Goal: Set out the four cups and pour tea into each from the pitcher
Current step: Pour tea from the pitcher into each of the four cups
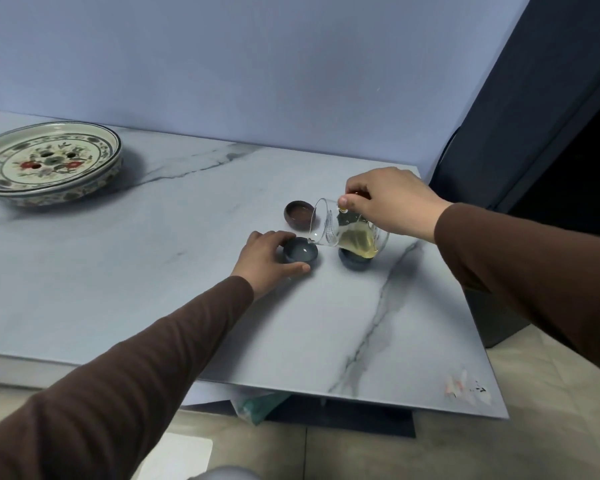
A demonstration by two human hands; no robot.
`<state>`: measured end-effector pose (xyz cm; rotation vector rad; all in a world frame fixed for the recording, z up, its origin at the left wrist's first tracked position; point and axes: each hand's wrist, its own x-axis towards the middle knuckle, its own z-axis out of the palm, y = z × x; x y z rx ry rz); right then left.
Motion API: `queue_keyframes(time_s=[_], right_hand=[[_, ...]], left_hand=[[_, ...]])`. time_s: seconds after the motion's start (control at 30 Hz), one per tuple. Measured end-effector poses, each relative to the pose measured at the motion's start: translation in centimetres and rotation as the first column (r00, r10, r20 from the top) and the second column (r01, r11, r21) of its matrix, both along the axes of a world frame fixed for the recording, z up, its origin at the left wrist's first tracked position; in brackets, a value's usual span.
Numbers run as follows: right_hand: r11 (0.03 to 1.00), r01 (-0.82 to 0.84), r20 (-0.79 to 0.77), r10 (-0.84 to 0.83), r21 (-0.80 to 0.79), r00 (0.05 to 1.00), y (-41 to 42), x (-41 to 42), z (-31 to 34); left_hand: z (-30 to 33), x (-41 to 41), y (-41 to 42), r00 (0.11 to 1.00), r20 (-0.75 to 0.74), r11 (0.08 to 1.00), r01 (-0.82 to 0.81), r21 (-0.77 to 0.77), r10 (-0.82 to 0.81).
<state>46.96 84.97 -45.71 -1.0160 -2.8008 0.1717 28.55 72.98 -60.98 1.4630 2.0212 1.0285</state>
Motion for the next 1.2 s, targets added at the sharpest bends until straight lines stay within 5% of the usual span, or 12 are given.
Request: queue_keyframes(time_s=[0.5, 1.2], right_hand=[[0.957, -0.191, 0.166, 0.157, 0.217, 0.973, -1.5, -3.1, 1.2], [0.928, -0.215, 0.223, 0.151, 0.303, 0.963, -1.6, -3.7, 2.9]], left_hand=[[0.3, -0.2, 0.3, 1.000, -0.010, 1.000, -0.005, -0.005, 0.005], [0.2, -0.3, 0.5, 1.000, -0.019, 1.000, -0.009, -0.023, 0.009]])
